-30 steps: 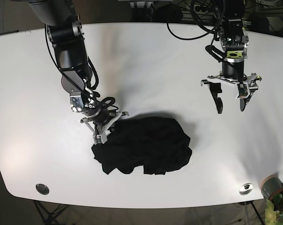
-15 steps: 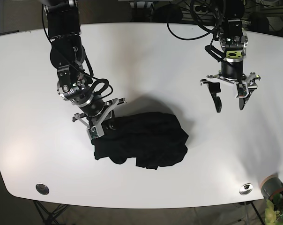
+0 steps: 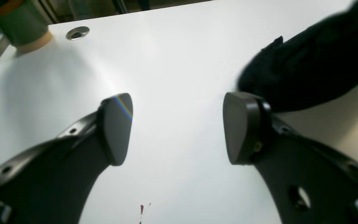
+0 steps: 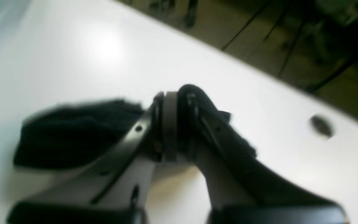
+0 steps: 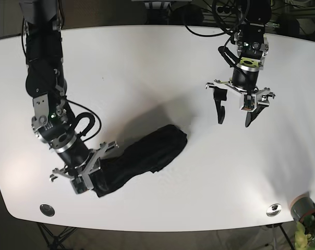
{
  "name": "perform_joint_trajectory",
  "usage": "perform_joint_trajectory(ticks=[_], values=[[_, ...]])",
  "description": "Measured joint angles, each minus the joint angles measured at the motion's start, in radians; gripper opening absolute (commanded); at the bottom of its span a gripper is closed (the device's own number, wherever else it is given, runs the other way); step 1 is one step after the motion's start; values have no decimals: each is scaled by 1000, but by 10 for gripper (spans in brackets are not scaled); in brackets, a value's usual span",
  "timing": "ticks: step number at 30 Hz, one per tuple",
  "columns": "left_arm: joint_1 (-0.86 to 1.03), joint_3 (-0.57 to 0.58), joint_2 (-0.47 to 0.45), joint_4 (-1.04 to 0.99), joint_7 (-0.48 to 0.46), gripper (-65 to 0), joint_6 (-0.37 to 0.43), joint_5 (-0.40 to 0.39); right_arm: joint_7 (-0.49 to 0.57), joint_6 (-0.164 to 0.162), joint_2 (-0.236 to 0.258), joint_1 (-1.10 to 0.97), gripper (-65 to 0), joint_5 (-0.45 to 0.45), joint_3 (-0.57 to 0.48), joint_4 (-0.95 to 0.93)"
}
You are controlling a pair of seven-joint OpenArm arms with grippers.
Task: Fold the T-shirt properly
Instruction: 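Lift the shirt with the right gripper and drag it across the table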
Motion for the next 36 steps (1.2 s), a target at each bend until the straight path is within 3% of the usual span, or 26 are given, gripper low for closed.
perform_joint_trajectory(ticks=[8, 11, 15, 28, 36], values=[[-61, 29, 0, 0, 6, -71, 7, 3, -5, 2, 68, 225, -628, 160, -5, -32], [-92, 75, -2, 0, 3, -67, 5, 6, -10, -3, 72, 321, -628, 191, -5, -72], [-105, 136, -11, 1, -5, -67, 0, 6, -17, 31, 87, 456, -628, 229, -47, -128], [-211, 261, -31, -95, 7, -67, 0, 6, -42, 31, 103, 867, -628, 226, -201, -220], [-274, 266, -3, -151, 6, -67, 9, 6, -36, 37, 99, 924, -628, 231, -256, -218]])
